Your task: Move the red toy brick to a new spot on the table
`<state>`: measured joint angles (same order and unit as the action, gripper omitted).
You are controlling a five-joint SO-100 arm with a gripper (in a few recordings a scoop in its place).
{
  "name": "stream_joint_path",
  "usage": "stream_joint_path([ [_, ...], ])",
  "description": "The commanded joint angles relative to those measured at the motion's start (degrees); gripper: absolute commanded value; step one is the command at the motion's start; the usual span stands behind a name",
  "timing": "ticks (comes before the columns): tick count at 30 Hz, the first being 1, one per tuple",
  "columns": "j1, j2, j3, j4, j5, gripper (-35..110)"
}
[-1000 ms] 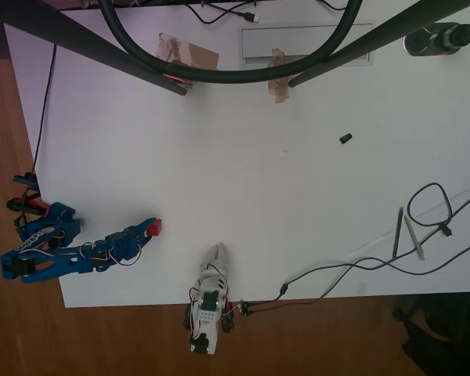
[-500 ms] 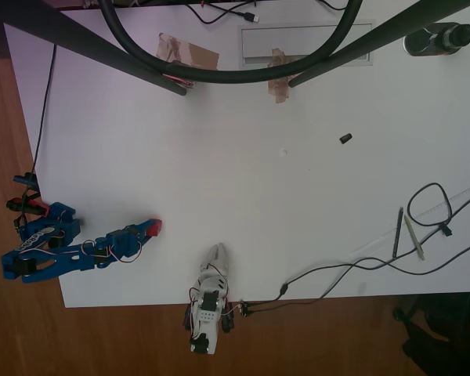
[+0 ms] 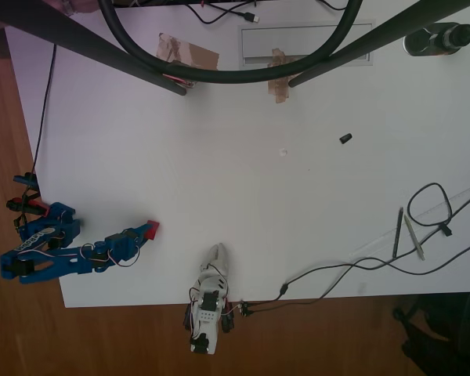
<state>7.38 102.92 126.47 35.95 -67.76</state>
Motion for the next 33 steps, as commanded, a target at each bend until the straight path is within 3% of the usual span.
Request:
stream_joint_path([
  [1,5.80,7.03,-10.72,7.65,-1.41,0],
  [9,26.98,13.80,-13.36,13.89,-9.93,0],
  [19,56.34,9.67,-6.15,-0.53,-23.20,0],
  [25,65.21,9.05,-0.18,-2.99,-28.83,0],
  [33,70.31,9.49,14.85,-13.89,-33.57,2],
])
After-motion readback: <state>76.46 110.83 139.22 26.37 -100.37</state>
